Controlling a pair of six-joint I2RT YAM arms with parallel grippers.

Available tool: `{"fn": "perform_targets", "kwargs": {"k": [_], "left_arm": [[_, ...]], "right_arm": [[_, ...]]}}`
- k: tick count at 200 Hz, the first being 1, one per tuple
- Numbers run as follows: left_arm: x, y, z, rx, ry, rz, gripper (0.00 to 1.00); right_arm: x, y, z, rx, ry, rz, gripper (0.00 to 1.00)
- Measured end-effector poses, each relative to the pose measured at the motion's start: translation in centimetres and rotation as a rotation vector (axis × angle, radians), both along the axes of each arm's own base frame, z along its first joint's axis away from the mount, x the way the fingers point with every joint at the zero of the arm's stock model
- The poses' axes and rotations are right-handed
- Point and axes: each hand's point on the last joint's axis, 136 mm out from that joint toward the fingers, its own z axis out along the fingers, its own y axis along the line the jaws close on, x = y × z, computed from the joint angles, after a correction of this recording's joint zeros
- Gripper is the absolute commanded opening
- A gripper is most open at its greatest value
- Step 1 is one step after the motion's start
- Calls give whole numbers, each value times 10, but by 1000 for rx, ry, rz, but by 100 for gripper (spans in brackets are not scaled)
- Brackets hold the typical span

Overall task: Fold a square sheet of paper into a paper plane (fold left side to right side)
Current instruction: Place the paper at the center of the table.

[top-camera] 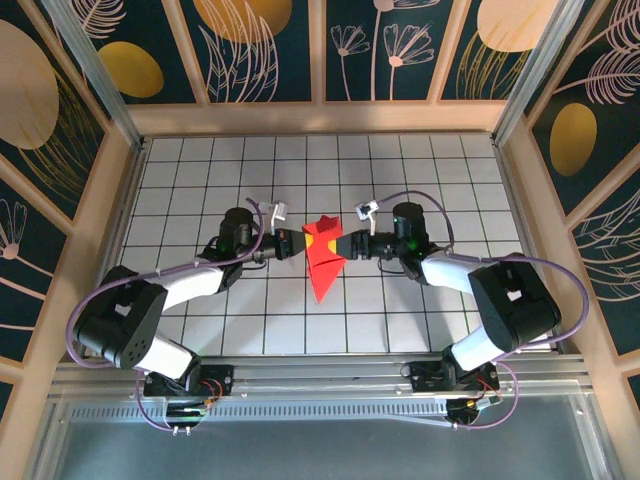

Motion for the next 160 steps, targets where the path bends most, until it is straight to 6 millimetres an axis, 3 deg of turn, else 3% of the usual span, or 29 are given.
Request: {"fn": "perform_targets", "kwargs": {"k": [62, 98, 112, 121, 142, 160], "left_arm": [[-1, 1, -17, 38, 32, 0, 0], [-1, 2, -18, 44, 30, -1, 1], [0, 2, -19, 48, 28, 0, 9], [0, 2, -20, 55, 24, 1, 19], [3, 6, -29, 89, 31, 29, 38], [7, 12, -38, 131, 42, 66, 46]], "right_arm": [[21, 6, 13, -40, -20, -17, 30], [33, 8, -5, -84, 17, -39, 10], [35, 6, -14, -109, 39, -53, 3], [36, 6, -18, -117, 47, -57, 0], [40, 4, -29, -149, 68, -87, 0], [43, 1, -42, -181, 93, -113, 0]]}}
